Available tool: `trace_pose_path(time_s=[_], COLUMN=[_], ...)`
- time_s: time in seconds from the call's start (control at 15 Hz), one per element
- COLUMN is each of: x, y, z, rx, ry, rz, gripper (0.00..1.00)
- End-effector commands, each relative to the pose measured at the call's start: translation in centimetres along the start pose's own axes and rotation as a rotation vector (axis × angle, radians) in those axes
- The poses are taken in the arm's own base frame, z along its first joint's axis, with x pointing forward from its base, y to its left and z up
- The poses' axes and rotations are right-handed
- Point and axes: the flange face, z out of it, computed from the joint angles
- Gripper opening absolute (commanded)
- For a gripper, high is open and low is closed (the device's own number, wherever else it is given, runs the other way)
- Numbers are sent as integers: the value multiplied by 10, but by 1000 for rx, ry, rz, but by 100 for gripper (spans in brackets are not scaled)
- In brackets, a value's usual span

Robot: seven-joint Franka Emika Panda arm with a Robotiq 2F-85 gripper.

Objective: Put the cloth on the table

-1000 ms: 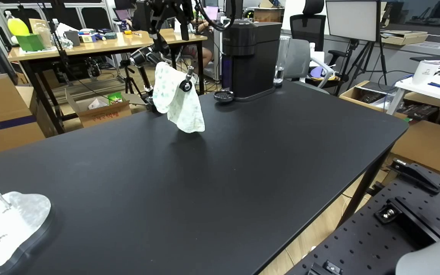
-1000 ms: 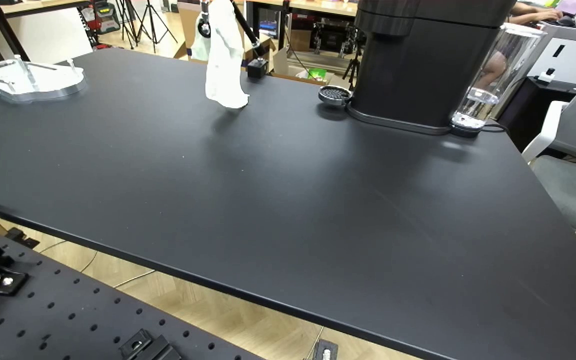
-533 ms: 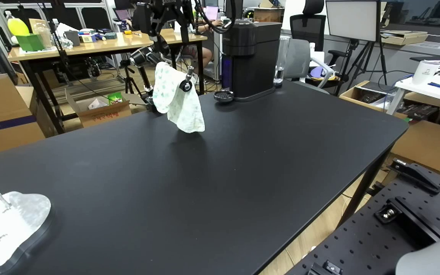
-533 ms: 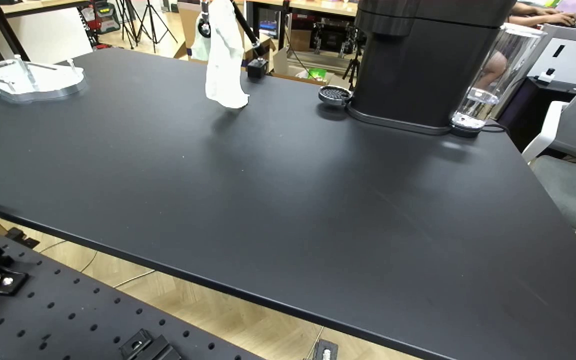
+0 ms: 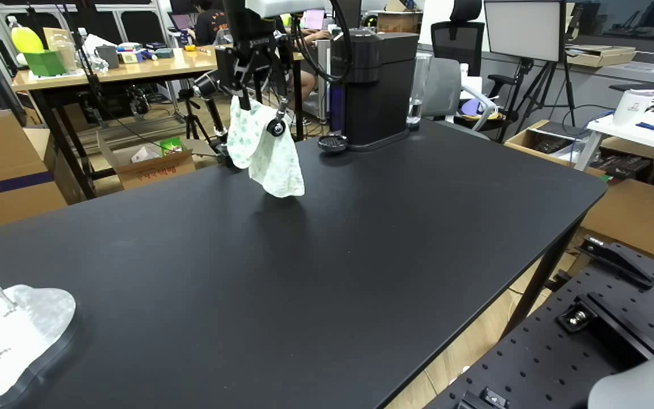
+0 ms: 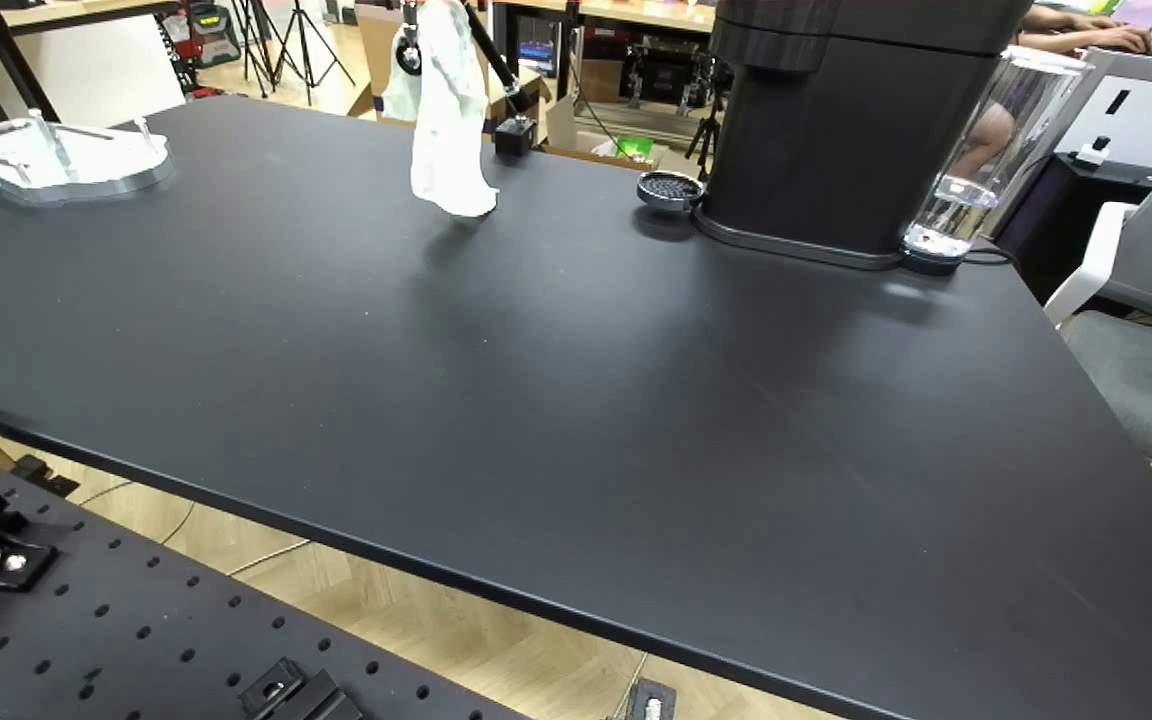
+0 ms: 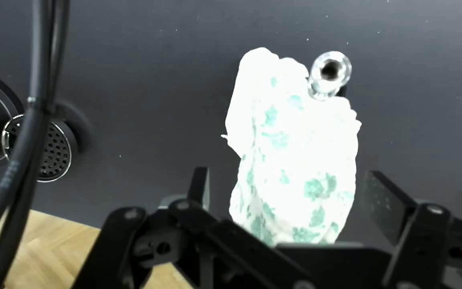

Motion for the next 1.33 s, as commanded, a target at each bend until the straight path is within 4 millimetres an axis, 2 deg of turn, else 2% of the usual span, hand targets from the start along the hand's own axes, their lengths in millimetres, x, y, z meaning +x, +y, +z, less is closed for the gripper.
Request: trace_pose_path(time_s=[0.0,0.27,0.6,1.0,1.07,1.13,1.27], x=[2,3,4,3,2,2,2], y=[1,-1,-5,-4,-4,-4,-4], z=[7,9,4,-1,-1,-1,-3], rx=[14,26,38,27,29,26,23], ry=[6,16,30,32,27,25,27], rz=[33,40,43,47,48,47,45], gripper=[67,37,5,7,55,57,68])
